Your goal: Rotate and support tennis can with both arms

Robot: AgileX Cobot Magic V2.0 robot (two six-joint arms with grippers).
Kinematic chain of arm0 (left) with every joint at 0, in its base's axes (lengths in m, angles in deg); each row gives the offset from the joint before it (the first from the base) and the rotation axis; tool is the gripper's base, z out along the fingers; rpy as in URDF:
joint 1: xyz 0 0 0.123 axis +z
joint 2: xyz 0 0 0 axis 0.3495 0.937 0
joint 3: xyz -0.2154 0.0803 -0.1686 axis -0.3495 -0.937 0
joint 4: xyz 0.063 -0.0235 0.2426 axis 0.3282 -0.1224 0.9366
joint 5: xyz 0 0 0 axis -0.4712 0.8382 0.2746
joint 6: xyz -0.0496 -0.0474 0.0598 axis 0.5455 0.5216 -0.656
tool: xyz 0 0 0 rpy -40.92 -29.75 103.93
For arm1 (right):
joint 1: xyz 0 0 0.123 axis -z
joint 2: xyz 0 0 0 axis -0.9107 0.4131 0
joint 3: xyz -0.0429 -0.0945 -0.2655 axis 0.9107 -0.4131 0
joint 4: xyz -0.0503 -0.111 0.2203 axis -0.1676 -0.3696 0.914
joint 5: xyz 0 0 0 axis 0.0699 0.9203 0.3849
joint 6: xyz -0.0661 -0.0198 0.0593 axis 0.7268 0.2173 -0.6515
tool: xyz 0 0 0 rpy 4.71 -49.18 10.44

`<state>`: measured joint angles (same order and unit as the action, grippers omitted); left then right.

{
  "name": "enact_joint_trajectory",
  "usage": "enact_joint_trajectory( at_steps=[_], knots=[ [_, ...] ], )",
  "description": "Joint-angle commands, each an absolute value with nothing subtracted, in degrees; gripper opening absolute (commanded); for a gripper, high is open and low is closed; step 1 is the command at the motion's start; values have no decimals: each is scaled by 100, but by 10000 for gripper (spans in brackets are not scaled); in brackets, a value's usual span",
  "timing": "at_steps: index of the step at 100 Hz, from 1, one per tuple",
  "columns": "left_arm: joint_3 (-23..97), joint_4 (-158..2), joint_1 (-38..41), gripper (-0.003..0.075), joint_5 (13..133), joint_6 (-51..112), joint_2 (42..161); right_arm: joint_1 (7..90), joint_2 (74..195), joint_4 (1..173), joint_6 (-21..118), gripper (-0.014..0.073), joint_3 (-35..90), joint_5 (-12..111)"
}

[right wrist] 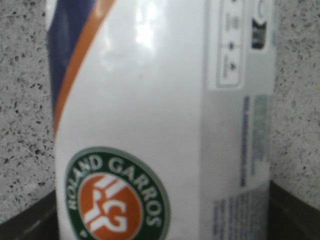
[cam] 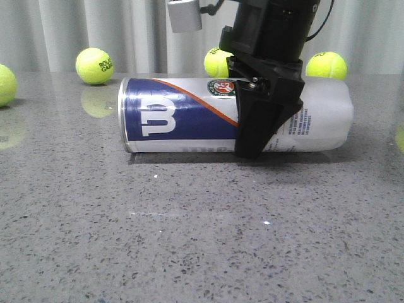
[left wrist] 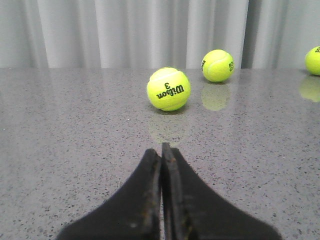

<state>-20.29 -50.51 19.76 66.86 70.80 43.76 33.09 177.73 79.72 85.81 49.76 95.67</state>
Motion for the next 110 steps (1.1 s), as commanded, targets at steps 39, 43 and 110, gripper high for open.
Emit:
enact_joint_trajectory(
  at_steps=[39,43,110],
  knots=[
    [-2301,-5105,1946,-21,6252,7123,4151,3318,17511,8007,8619,657,5151,9463],
    [-2301,-5105,1946,-21,6252,7123,4151,3318,17511,8007,8619,657,5151,9463],
    [-2301,-5105,1946,-21,6252,7123,4151,3318,16422,8007,8619,657,5151,9277]
  ],
)
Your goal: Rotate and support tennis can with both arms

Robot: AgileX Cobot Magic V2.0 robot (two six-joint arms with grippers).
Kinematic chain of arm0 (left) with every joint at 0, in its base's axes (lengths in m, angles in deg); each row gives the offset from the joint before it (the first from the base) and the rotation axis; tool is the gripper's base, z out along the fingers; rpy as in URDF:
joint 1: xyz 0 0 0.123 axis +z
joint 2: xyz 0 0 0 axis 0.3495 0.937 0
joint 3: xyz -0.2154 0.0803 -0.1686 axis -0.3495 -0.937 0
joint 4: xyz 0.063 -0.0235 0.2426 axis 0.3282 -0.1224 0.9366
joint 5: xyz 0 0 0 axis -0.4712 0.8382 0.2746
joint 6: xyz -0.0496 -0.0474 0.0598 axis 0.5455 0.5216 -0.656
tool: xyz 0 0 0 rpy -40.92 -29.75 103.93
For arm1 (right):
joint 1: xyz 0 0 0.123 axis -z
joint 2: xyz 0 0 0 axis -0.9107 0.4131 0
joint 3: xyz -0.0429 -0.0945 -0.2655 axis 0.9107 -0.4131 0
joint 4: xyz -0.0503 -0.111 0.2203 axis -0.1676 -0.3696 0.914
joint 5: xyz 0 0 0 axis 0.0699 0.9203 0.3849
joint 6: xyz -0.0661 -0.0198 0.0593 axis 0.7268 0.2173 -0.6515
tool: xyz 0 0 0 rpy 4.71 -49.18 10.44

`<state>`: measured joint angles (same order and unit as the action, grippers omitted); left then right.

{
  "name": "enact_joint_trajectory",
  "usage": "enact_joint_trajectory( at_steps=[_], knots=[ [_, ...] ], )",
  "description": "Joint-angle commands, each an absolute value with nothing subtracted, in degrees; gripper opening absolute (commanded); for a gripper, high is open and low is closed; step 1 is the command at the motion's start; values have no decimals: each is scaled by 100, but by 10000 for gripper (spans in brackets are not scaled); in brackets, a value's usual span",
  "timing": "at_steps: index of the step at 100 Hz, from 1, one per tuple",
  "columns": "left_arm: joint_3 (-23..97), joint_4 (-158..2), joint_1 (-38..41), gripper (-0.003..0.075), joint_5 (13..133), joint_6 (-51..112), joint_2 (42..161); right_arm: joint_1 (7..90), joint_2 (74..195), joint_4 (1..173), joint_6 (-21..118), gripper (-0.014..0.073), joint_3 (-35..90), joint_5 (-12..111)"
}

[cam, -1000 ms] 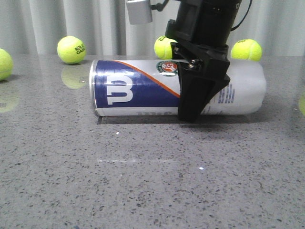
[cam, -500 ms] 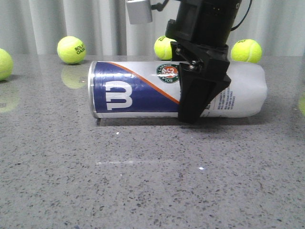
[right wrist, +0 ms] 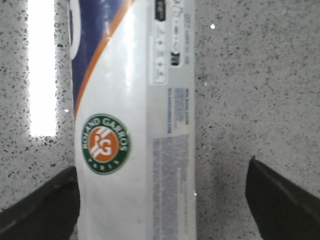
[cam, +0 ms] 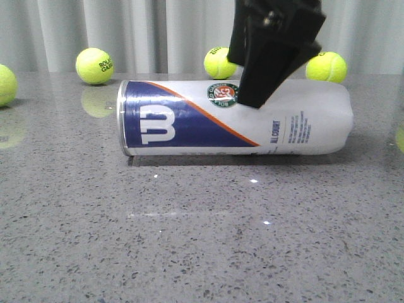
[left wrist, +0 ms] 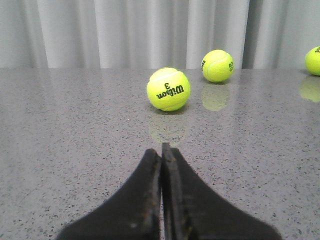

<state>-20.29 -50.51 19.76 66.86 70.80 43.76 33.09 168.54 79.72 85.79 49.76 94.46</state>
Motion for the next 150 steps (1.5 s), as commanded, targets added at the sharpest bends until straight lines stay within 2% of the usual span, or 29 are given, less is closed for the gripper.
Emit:
enact_joint_trajectory(
  at_steps=[1,16,23,30,42,53,65,91,150],
  knots=[
    [-2301,-5105,1946,-21,6252,7123,4151,3318,16408,8007,8619,657,5151,9277],
    [-2301,-5105,1946,-21,6252,7123,4151,3318,16126,7979,7955,645,5151,9210],
    [-2301,-5105,1946,-21,6252,7123,4151,3318,16034,7800,7202,583,5151,9193],
    [-2301,-5105,1946,-21,6252,7123,4151,3318,15961,7545,6293,458,5151,9186],
    [-2301,-5105,1946,-21,6252,7123,4151,3318,15879,7029,4812,143,5151,9186],
    [-2301,-5105,1946,-21,6252,7123,4151,3318,15785,6687,3695,-71,5151,9181],
    [-2301,-5105,1946,-21,6252,7123,4151,3347,15661,6561,2772,-66,5140,9181],
    [-2301,-5105,1946,-21,6252,7123,4151,3761,15088,6571,1678,-66,4517,8861],
    [-2301,-5105,1946,-21,6252,7123,4151,5737,12591,6791,1554,-66,1847,7210]
  ],
)
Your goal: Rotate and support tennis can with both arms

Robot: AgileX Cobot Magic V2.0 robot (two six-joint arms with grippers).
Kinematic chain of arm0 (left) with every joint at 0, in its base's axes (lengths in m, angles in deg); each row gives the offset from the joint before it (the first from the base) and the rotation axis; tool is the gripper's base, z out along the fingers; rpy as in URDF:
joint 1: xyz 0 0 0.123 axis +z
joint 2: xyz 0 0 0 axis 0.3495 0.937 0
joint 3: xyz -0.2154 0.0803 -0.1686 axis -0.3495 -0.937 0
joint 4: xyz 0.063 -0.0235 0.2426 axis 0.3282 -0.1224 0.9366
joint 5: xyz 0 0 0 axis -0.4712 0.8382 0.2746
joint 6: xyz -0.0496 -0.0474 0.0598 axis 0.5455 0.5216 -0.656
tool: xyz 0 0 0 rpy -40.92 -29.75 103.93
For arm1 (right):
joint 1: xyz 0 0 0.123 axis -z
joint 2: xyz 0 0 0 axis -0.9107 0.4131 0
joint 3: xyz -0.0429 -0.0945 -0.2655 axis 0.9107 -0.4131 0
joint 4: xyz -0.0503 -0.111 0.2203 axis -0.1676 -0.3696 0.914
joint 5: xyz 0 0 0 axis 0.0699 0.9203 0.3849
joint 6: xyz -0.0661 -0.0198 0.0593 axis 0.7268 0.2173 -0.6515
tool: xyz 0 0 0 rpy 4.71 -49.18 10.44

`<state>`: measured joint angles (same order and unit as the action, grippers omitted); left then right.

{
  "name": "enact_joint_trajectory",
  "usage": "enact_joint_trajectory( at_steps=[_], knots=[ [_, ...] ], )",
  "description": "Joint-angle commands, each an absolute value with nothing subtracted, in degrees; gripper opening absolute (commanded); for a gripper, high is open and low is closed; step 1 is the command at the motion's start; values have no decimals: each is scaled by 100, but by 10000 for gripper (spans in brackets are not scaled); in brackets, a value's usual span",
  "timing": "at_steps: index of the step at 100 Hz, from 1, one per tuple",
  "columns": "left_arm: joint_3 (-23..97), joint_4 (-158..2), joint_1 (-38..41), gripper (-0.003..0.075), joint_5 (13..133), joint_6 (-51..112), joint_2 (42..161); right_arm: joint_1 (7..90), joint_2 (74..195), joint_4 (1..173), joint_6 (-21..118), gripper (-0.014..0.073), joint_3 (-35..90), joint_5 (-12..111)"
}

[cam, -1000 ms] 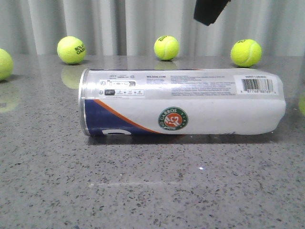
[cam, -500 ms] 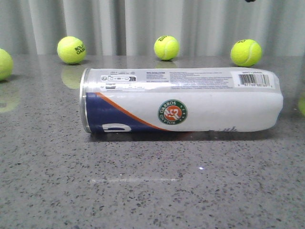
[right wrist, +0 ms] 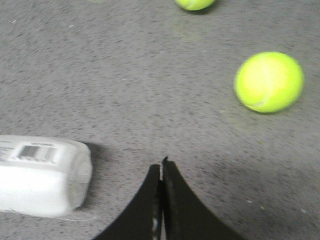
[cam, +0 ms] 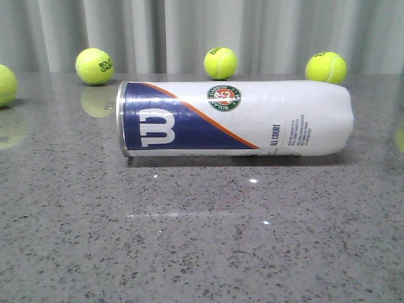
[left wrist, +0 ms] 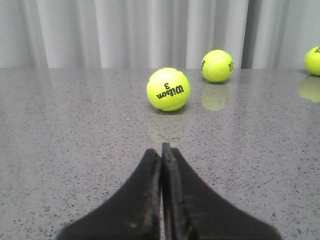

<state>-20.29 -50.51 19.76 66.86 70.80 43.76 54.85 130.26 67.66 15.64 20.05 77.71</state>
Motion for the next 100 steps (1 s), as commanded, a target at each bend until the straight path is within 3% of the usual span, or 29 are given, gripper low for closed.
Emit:
enact_joint_trajectory(
  at_steps=[1,30,62,100],
  knots=[
    [-2301,-5105,1946,-21,6252,7123,4151,5758,12560,6796,1554,-66,1788,7181],
    [-2301,-5105,1946,-21,6252,7123,4151,6424,11167,6819,1559,-66,641,6553],
    [-2301,-5105,1946,-21,6252,7123,4151,6516,9722,6819,1559,-66,-447,5989],
    [-2301,-5105,1946,-21,6252,7123,4151,6516,9373,6819,1559,-66,-723,6028]
  ],
)
